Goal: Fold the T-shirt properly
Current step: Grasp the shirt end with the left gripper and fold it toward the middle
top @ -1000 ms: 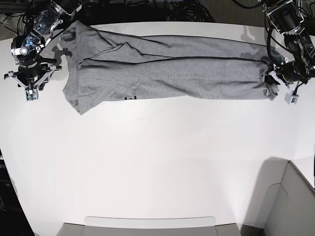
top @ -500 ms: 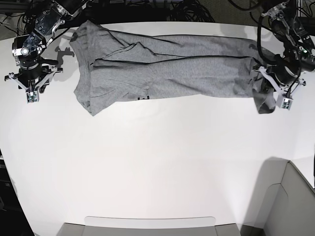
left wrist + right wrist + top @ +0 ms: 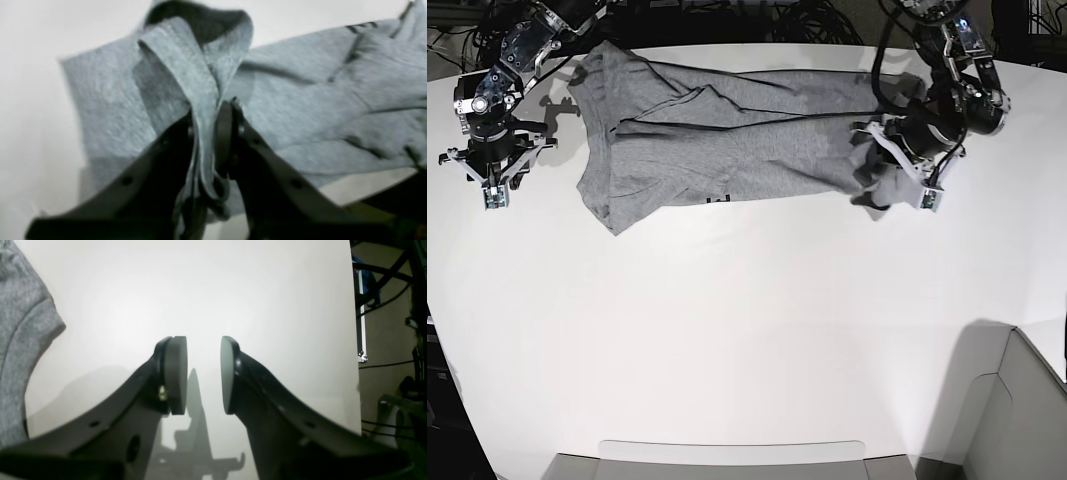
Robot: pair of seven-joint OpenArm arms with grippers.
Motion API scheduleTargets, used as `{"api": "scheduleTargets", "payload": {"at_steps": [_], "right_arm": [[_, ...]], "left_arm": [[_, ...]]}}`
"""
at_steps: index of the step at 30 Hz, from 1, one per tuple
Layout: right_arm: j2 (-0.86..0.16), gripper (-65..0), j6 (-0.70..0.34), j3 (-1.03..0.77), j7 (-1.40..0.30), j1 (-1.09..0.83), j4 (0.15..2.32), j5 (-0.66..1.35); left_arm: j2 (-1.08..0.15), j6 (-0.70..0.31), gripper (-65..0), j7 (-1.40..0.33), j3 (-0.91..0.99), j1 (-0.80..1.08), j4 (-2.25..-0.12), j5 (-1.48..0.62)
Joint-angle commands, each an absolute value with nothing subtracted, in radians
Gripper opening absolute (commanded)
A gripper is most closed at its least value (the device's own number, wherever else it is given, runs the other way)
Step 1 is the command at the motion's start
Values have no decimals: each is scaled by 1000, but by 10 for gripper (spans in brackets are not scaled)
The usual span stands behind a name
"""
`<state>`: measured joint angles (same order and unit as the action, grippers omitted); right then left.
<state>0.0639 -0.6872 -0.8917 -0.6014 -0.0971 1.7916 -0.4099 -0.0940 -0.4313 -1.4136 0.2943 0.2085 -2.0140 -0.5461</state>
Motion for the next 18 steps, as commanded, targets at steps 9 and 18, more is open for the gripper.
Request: {"api": "scheduleTargets", "payload": {"at_steps": [9,18], "right_arm": [[50,-474,-698,-892,-581,-87,1808,-400],[53,-474,-698,-892,-581,-87,1808,-400]], "left_arm": [[-54,-323,-650,-1396,134,196,-2028,-553],[-62,-275,-586,-1396,51,196,-2014,-553]]}}
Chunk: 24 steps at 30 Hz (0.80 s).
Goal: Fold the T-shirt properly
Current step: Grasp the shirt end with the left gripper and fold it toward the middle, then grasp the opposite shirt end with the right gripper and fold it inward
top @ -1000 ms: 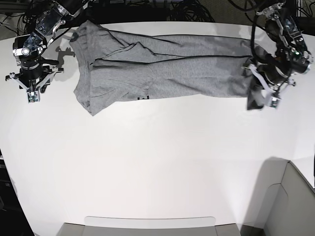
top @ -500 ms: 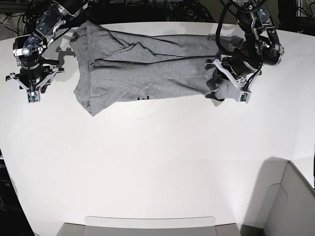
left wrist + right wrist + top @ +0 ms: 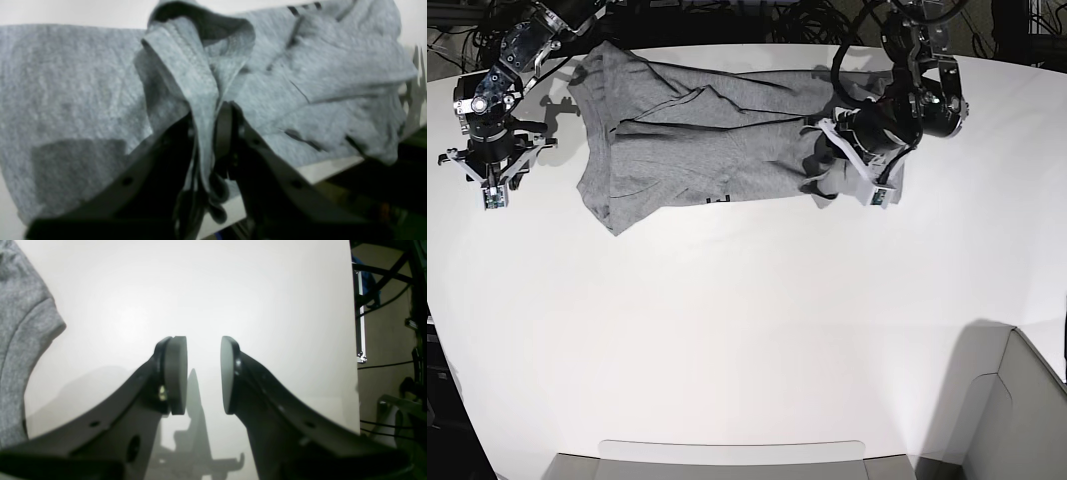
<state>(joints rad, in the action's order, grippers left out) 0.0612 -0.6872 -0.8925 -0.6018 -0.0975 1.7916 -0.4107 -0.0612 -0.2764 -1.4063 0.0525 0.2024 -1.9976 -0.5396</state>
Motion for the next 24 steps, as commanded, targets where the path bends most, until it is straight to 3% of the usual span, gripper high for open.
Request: {"api": "scheduleTargets", "payload": {"at_steps": [1,4,10,13,20,24], "right_arm": [[53,-474,-698,-892,-581,-87,1808,-400],[53,-474,-698,-892,-581,-87,1808,-400],[54,-474,-698,-892,-581,-87,1808,-400],[54,-474,-698,-892,-581,-87,1808,-400],[61,-474,-698,-892,-587,-42,1813,-380],[111,-473,-698,-900,-613,-2,1839,-271]], "left_arm": [[-62,-275,-522,-1396,45,196,-2017,-553],[-62,-275,-413,-1396,50,197,-2018,-553],[-62,-278,-431,-1396,48,194,-2018,-561],[-62,-280,-460,-1396,56,193,-2020,-561],[-62,-280,-597,-1396,104,202,-2020,-559],[-62,-280,-624,-1396,157,203,-2015,-558]]}}
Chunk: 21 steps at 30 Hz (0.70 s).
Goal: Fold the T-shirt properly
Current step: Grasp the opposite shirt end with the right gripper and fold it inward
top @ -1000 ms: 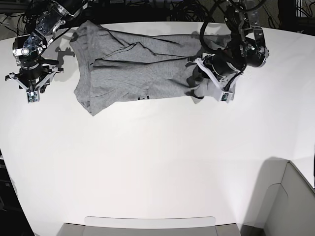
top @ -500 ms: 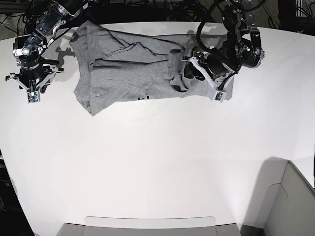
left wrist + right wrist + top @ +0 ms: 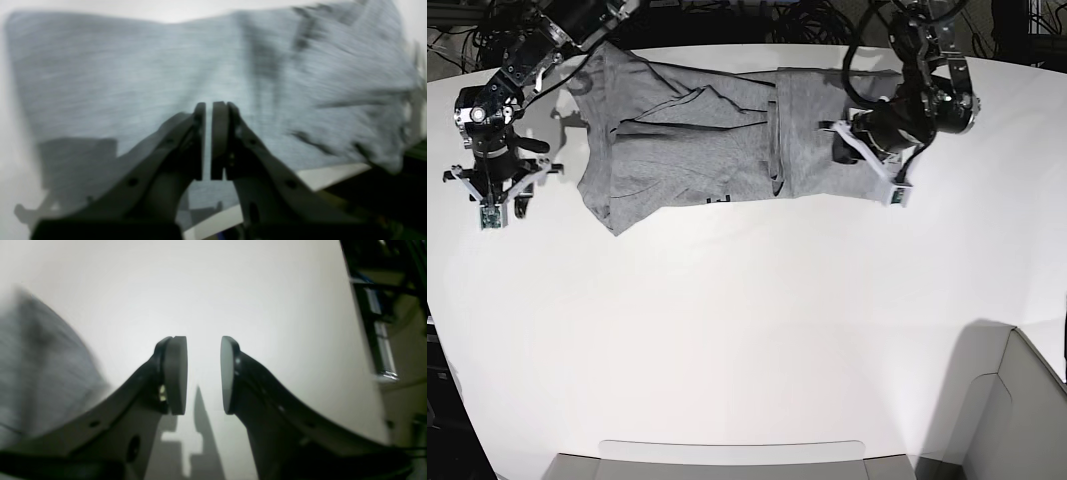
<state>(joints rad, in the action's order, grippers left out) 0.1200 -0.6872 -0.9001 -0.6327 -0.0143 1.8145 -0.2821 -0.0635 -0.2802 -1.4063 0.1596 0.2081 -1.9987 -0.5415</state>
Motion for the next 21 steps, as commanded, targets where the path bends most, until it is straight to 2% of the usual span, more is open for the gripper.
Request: {"api": "scheduleTargets", "payload": {"at_steps": [1,6,9,10,15,19,21], "right_arm": [[133,-473,-698,-897,-664,2,1857,-259],[145,-473,-698,-891,-1073,64,1926,-208],[62,-473,-698,-891,-1354,61,1922,-30],[27,-473,-698,-891,-1396,47,1905,74],[-127,-474,-698,-880,-1396,-33,1732,702],[-203,-475,-698,-805,-1396,-73,1639,1023],[-211,-475,-698,-748,-1396,-84,1575,1130]], "left_arm": [[-62,-280,-624,-1396,163,203,-2015,-556],[-70,-280,-624,-1396,171,203,-2015,-555],[-84,-280,-624,-1396,168,203,-2014,-558],[-84,-280,-624,-1396,168,203,-2014,-555],[-81,-280,-624,-1396,168,203,-2012,-559],[-84,-280,-624,-1396,168,203,-2012,-556],[-91,-280,-624,-1396,168,203,-2012,-555]]}}
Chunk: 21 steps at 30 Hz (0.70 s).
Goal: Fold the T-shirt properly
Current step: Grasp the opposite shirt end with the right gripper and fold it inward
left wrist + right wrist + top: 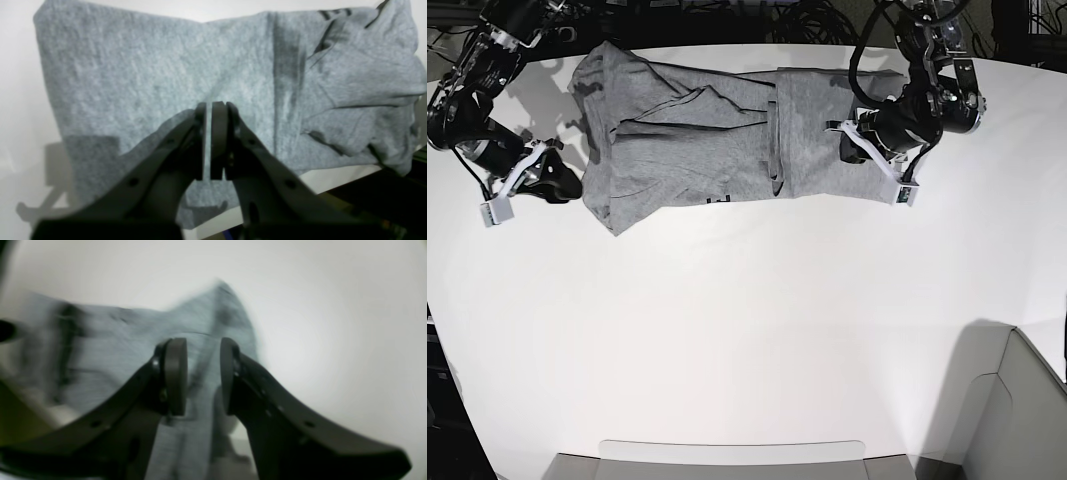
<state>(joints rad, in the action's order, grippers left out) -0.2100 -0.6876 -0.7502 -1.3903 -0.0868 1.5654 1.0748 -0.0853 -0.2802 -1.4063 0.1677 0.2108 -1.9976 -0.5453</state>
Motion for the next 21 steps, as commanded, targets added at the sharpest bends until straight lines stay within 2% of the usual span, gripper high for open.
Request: {"api": "scheduleTargets", "payload": {"at_steps": [1,3,6,14,21], "right_arm": [[-217,-475,-698,-722,-1396,-93,1537,1170],[-220,-476,-698,-691,-1396,-102,1455,1222],[-220,-477,-698,-722,-1396,-133,1377,1199],[-176,-477,-698,-921,-1396,-234,1458,1113],[-128,-477,-698,-917,-1396,-179,1458,1020]], "left_arm": [[-101,-282,-624,-1396,168,203,-2012,-556],[-102,-282,-624,-1396,166,203,-2012,-559],[-97,-282,-624,-1396,165,203,-2012,-559],[-105,-282,-624,-1396,114,205,-2012,-555],[-102,-282,-624,-1396,114,205,-2012,-558]]}}
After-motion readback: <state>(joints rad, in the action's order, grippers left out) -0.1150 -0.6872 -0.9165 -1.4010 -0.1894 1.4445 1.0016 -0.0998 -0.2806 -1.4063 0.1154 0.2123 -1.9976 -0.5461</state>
